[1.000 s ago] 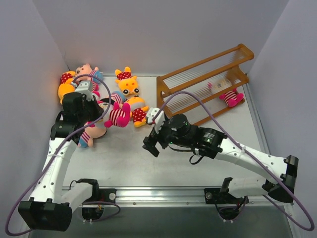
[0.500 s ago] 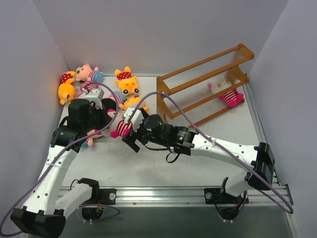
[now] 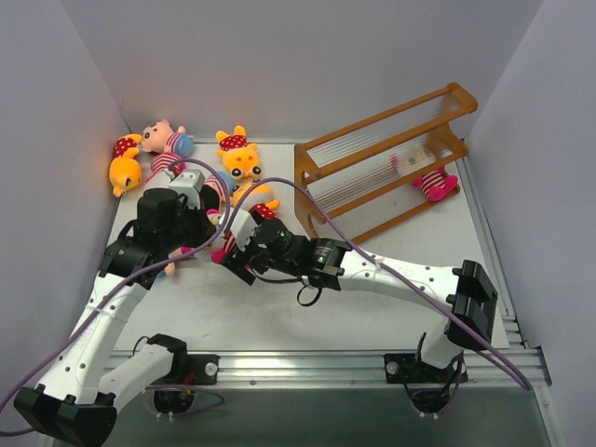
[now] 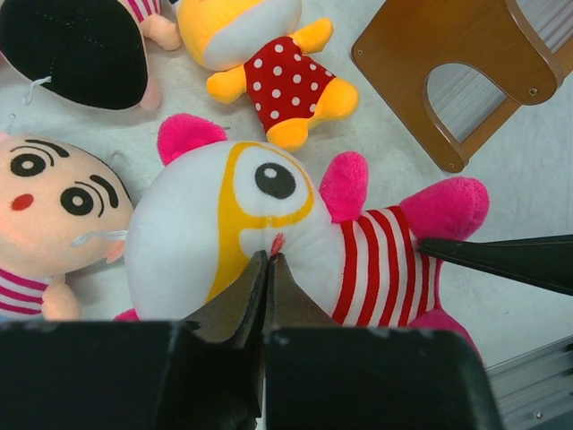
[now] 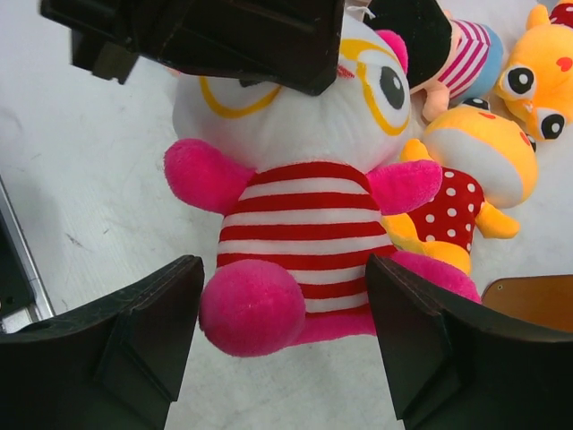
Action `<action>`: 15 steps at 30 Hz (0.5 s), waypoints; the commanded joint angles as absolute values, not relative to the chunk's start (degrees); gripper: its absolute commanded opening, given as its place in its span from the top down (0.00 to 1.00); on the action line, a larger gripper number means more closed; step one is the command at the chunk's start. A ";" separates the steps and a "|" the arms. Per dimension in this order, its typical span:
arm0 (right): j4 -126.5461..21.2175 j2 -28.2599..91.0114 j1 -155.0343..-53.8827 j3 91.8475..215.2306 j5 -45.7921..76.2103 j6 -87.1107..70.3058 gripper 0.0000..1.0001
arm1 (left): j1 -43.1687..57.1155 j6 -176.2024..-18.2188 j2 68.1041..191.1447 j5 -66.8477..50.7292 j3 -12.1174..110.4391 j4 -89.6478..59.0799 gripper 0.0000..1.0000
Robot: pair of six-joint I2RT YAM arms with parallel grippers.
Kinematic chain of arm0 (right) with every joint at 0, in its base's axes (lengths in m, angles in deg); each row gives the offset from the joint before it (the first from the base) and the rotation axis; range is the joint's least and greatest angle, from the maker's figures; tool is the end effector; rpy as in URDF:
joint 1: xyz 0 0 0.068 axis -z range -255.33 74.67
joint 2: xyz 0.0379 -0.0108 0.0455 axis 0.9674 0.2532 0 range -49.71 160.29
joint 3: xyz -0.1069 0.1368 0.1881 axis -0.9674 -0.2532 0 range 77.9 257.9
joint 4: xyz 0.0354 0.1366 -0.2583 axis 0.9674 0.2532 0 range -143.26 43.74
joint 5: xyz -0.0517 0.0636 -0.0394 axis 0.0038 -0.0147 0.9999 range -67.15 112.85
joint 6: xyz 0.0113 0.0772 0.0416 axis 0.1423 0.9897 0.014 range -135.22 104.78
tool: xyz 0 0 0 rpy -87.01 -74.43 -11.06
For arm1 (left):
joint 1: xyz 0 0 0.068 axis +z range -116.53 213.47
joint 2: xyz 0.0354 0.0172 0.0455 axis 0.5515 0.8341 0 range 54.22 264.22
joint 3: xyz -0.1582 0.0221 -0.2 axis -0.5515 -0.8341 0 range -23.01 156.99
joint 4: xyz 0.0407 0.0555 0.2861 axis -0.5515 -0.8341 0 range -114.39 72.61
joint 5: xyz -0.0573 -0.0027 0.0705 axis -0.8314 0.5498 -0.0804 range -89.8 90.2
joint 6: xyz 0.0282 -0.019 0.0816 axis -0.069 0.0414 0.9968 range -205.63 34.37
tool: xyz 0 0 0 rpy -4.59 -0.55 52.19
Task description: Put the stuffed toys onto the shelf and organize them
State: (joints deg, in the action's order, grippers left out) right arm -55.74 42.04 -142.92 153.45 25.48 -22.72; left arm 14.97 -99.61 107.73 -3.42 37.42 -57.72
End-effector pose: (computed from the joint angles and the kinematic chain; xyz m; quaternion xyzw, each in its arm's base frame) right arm 0.1792 0.4250 0.3034 -0.4679 0.6321 0.2934 0.5436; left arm 0.2556 -0.0908 0.3210 0.0497 0.8789 -0.1591 0.4470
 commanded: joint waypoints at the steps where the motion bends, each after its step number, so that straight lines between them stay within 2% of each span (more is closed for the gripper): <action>1: -56.07 42.93 -143.36 154.90 28.12 -22.86 0.27 | 14.23 -99.96 107.30 -2.70 40.27 -57.03 0.98; 11: -54.40 45.74 -144.32 154.28 31.81 -24.00 0.44 | 13.70 -101.27 106.95 -3.66 41.94 -57.47 0.98; 15: -54.40 46.71 -145.20 154.28 32.52 -24.71 0.54 | 13.61 -102.33 107.30 -4.19 42.47 -57.55 0.98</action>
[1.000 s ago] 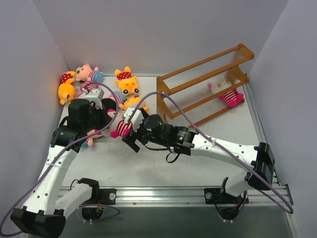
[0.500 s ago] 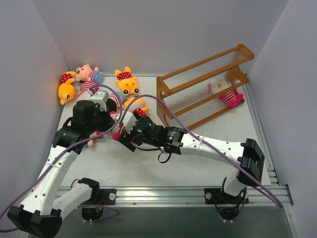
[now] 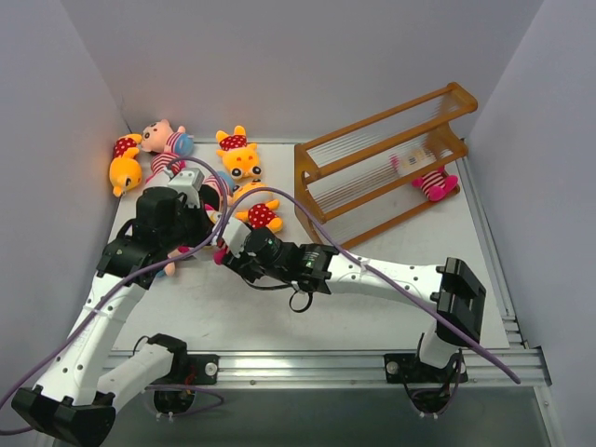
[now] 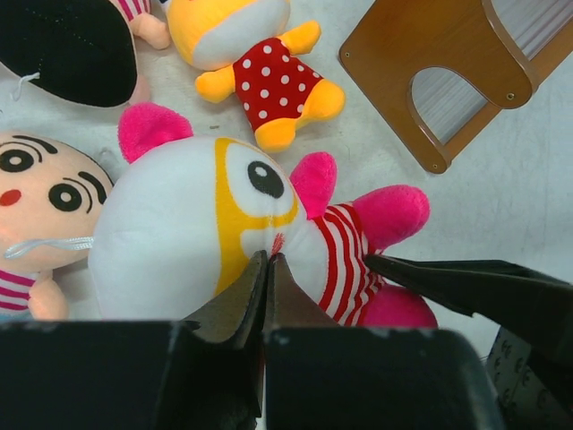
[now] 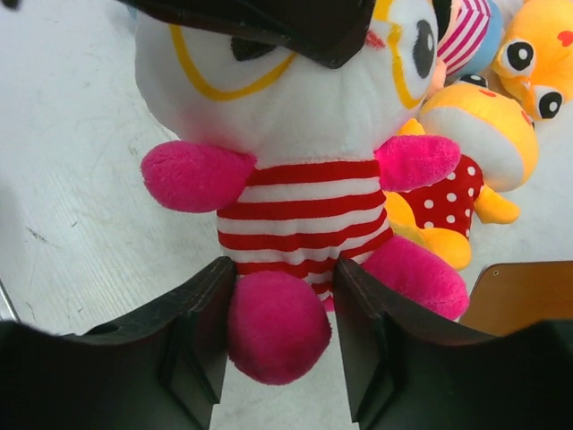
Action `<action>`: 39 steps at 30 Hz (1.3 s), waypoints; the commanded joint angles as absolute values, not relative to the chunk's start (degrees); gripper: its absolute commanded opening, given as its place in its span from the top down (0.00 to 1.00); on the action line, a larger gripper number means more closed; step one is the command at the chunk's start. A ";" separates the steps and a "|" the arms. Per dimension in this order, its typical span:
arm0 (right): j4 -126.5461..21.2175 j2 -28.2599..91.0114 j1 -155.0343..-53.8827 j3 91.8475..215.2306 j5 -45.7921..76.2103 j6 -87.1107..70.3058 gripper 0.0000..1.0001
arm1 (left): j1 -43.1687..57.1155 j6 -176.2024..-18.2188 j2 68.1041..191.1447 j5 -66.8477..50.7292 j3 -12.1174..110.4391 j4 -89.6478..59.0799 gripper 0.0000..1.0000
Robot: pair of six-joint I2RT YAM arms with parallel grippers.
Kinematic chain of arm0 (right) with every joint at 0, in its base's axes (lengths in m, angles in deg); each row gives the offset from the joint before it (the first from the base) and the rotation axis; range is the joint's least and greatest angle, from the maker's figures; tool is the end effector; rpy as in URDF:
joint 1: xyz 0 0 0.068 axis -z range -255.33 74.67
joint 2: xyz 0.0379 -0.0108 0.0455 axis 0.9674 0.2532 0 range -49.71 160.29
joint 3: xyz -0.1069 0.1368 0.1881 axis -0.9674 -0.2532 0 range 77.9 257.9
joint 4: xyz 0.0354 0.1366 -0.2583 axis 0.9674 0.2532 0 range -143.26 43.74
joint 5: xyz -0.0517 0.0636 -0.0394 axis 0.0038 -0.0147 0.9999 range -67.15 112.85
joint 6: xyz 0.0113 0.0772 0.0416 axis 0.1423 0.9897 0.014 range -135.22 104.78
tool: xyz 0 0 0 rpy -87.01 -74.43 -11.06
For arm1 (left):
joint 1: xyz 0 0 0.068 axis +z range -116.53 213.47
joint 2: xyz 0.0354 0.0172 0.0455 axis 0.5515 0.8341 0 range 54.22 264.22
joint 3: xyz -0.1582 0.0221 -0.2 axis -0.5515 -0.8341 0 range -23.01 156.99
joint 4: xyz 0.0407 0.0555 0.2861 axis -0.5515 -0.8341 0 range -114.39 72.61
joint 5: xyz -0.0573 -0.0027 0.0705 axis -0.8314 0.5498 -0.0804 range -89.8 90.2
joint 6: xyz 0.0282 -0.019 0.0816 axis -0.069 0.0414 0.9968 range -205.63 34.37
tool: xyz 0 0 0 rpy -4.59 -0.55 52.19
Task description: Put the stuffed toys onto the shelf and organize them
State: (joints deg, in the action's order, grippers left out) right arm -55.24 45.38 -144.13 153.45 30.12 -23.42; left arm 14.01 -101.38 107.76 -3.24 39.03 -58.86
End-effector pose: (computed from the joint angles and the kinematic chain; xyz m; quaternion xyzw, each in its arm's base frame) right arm 0.1795 0.4352 0.2763 -0.4719 0.6534 0.2533 0.5350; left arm 0.2523 -0.0942 0.3295 0.0428 0.8774 -0.1694 0.4468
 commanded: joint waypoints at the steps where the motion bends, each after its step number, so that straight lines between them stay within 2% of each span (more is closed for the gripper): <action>1: -54.49 46.97 -145.38 154.28 32.61 -24.88 0.57 | 13.70 -102.59 107.48 -4.11 42.64 -57.55 0.97; 2: -54.66 46.97 -145.47 153.93 32.78 -24.97 0.59 | 13.61 -102.94 107.48 -4.19 42.65 -57.47 0.98; 4: -55.19 46.89 -145.56 153.67 32.78 -24.97 0.71 | 13.70 -103.64 107.48 -4.19 42.73 -57.20 0.98; 5: -55.37 46.89 -145.56 153.23 32.87 -24.89 0.81 | 13.70 -103.91 107.39 -3.76 42.73 -57.12 0.98; 7: -55.46 46.45 -145.56 152.88 32.96 -24.89 0.90 | 13.70 -104.26 107.39 -3.23 42.56 -57.03 0.98; 8: -55.46 46.27 -145.56 152.44 32.96 -24.89 0.99 | 13.70 -104.44 107.39 -2.96 42.56 -56.94 0.98; 11: -54.93 45.48 -145.56 151.56 32.52 -24.97 1.00 | 13.70 -105.05 107.39 -1.56 42.47 -57.11 0.94; 12: -54.76 44.78 -145.56 150.77 32.34 -24.89 1.00 | 13.70 -105.23 107.31 -0.95 42.56 -57.11 0.84; 15: -53.79 42.94 -145.56 148.49 31.20 -24.53 1.00 | 13.78 -105.23 107.39 -0.24 43.52 -56.94 0.68; 16: -53.53 42.32 -145.56 147.70 31.03 -23.92 1.00 | 13.79 -105.23 107.48 -0.24 44.39 -57.03 0.55; 19: -50.89 39.60 -145.56 144.97 29.71 -22.87 1.00 | 13.87 -105.23 107.74 2.56 45.54 -57.11 0.37; 22: -47.29 36.79 -145.56 143.47 29.00 -21.55 1.00 | 13.96 -105.23 108.62 4.41 47.04 -57.20 0.26; 26: -39.84 32.39 -145.47 142.24 28.30 -19.27 1.00 | 14.49 -105.32 109.50 7.40 47.74 -57.12 0.15; 33: -26.91 25.72 -144.33 142.86 27.77 -15.40 1.00 | 16.24 -105.06 109.59 10.83 45.47 -55.89 0.03; 39: -18.20 23.25 -140.04 145.75 27.43 -16.53 1.00 | 20.98 -103.92 107.31 10.31 42.04 -53.96 0.06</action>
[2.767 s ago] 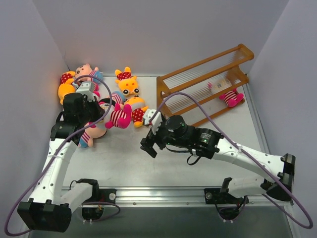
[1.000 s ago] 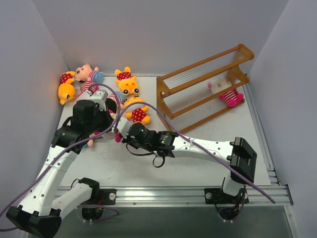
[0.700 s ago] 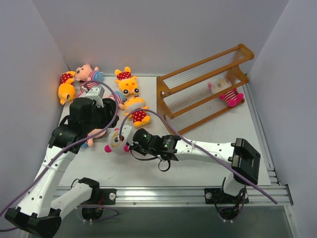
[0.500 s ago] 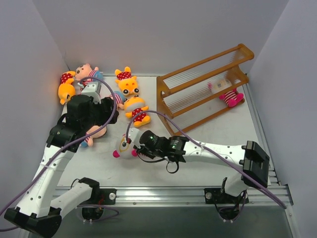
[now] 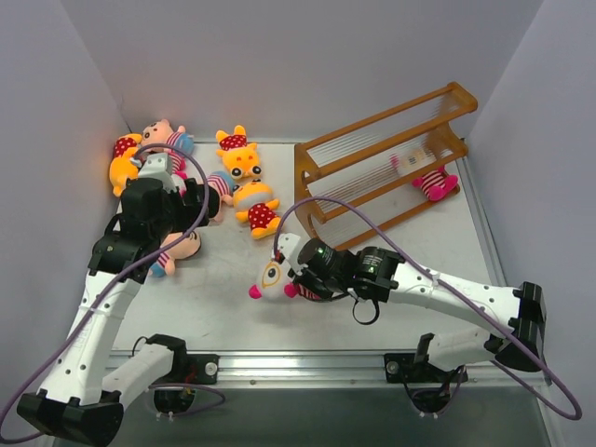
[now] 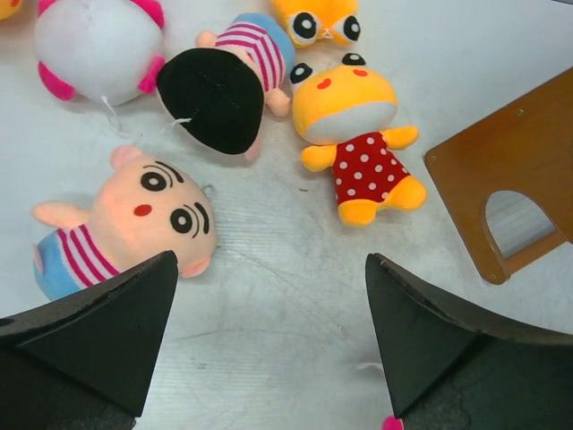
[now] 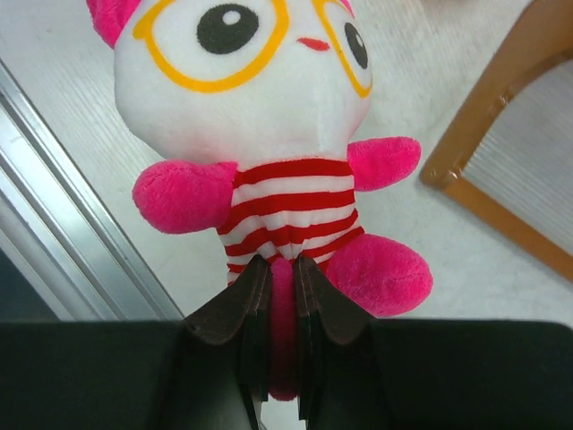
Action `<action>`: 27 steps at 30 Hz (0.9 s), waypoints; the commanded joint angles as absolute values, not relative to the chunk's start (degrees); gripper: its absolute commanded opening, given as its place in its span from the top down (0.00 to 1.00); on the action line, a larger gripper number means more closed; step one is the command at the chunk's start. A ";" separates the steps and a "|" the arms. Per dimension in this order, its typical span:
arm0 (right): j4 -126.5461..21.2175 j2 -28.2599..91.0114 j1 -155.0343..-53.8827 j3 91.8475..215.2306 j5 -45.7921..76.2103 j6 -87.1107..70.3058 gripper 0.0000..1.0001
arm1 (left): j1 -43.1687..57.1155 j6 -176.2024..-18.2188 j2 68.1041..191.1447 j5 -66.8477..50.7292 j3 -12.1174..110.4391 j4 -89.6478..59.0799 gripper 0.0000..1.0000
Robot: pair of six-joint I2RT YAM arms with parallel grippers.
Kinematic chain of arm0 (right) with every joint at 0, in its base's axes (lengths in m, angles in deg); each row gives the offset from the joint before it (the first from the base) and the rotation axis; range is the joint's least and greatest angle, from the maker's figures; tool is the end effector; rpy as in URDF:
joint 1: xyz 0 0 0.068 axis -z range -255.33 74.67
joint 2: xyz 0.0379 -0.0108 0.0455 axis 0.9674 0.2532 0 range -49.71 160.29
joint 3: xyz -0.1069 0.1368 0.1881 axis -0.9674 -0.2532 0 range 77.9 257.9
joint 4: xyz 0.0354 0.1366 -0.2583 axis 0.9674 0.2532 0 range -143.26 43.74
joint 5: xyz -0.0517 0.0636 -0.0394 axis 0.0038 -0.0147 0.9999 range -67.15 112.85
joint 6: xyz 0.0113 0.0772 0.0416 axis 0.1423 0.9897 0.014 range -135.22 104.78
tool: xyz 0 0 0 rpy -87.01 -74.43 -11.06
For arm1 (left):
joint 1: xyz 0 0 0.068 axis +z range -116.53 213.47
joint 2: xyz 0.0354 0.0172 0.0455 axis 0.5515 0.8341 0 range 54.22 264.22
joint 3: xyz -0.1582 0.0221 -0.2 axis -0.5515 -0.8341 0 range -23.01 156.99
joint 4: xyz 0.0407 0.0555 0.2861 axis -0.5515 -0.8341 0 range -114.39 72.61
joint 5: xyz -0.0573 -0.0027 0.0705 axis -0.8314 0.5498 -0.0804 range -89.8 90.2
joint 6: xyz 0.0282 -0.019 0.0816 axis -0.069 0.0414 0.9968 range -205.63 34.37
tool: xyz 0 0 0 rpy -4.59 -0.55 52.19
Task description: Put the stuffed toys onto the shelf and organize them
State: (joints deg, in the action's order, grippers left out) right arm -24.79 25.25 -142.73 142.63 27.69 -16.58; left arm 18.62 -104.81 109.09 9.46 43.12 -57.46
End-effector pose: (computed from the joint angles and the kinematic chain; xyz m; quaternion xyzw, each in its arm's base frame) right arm 0.1448 0.3307 0.2658 -0.4935 0.7536 0.2037 0.3834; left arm 0.2678 -0.0580 0.3556 -0.0735 0.8559 -0.0819 0.5053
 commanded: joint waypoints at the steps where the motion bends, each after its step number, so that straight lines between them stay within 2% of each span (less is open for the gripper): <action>1: -16.80 23.07 -138.89 146.28 25.59 -17.14 1.00 | 21.69 -103.65 106.96 10.14 40.90 -53.78 0.06; 13: -2.04 27.46 -129.47 156.92 29.26 -27.34 1.00 | 23.72 -100.40 104.49 12.51 35.18 -51.84 0.06; 19: 1.40 28.17 -126.66 155.95 31.20 -29.37 1.00 | 23.63 -100.40 104.49 12.68 33.51 -50.44 0.06; 27: 0.89 22.28 -121.92 150.68 36.82 -30.16 1.00 | 23.10 -100.22 104.84 12.94 29.90 -47.36 0.06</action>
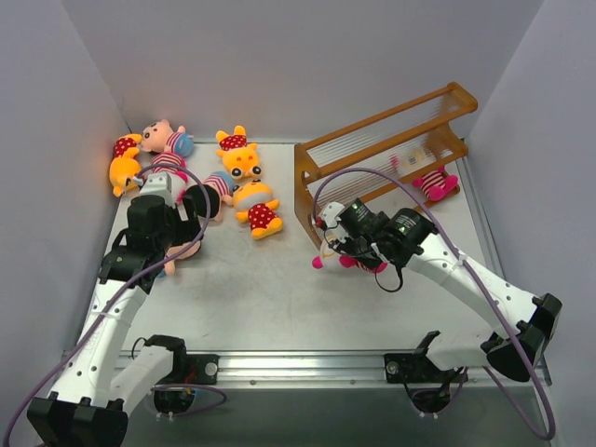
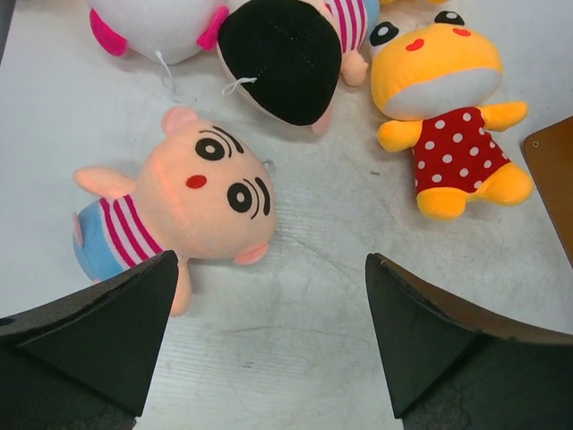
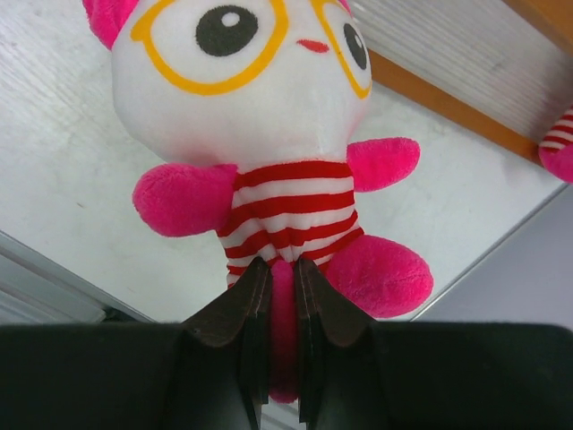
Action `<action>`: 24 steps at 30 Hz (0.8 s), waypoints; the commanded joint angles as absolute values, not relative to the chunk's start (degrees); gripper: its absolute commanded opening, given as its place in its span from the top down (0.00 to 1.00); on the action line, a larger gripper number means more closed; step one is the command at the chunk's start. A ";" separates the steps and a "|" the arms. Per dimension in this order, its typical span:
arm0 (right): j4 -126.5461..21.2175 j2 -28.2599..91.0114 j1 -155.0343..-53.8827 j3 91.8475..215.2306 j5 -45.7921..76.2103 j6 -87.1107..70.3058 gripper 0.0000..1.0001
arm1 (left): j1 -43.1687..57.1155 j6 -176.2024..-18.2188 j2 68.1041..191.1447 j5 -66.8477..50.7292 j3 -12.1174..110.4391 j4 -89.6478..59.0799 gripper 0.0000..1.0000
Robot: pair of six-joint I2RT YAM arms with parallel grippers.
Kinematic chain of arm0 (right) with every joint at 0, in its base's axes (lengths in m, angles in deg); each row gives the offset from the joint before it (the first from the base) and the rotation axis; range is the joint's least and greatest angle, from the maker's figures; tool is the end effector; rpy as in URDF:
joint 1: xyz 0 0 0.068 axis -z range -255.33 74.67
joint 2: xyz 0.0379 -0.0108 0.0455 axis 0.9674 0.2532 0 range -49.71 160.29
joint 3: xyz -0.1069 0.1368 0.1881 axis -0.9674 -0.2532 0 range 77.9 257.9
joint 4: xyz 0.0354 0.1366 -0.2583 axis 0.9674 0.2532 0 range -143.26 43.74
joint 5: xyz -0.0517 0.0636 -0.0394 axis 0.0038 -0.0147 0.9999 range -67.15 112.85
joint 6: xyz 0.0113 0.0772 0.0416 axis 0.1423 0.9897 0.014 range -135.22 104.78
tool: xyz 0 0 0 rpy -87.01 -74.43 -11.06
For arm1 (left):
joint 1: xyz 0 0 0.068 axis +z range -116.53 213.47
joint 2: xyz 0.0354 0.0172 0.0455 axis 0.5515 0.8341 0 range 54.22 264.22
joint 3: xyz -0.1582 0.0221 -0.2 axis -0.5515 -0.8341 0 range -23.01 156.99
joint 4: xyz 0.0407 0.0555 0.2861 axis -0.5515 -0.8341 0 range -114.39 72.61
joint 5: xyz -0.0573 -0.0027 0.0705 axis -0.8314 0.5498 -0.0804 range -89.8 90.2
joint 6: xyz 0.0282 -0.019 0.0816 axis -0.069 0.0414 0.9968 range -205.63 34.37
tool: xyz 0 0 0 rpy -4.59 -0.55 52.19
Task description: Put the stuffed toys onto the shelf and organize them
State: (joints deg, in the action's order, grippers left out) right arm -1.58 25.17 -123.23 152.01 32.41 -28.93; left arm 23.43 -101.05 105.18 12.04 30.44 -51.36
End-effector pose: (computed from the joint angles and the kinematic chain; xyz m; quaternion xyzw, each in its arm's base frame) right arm 0.2301 0.2352 0.2877 -0.4602 0.8241 0.0188 0.3298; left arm 0.2690 -0.0313 0.2983 -0.0911 0.8645 -0.0193 0.4940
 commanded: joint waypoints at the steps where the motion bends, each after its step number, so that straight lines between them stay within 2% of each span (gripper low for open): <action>1: 0.45 21.58 -121.39 150.07 38.48 -30.16 1.00 | 23.10 -100.22 104.84 13.12 29.21 -47.10 0.06; 7: -6.32 19.64 -117.10 145.58 42.89 -29.46 1.00 | 22.31 -100.31 104.58 14.09 27.62 -45.69 0.06; 16: -16.60 23.76 -105.58 144.09 30.77 -27.87 1.00 | 18.27 -98.11 102.74 17.51 26.56 -44.99 0.06; 24: -30.02 26.41 -96.70 139.53 26.28 -26.91 1.00 | 12.65 -96.88 99.05 21.03 25.33 -45.25 0.06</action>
State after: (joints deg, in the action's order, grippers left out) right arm -21.97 26.19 -99.52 141.45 29.02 -28.12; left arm 14.53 -98.25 100.50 18.35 25.79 -47.58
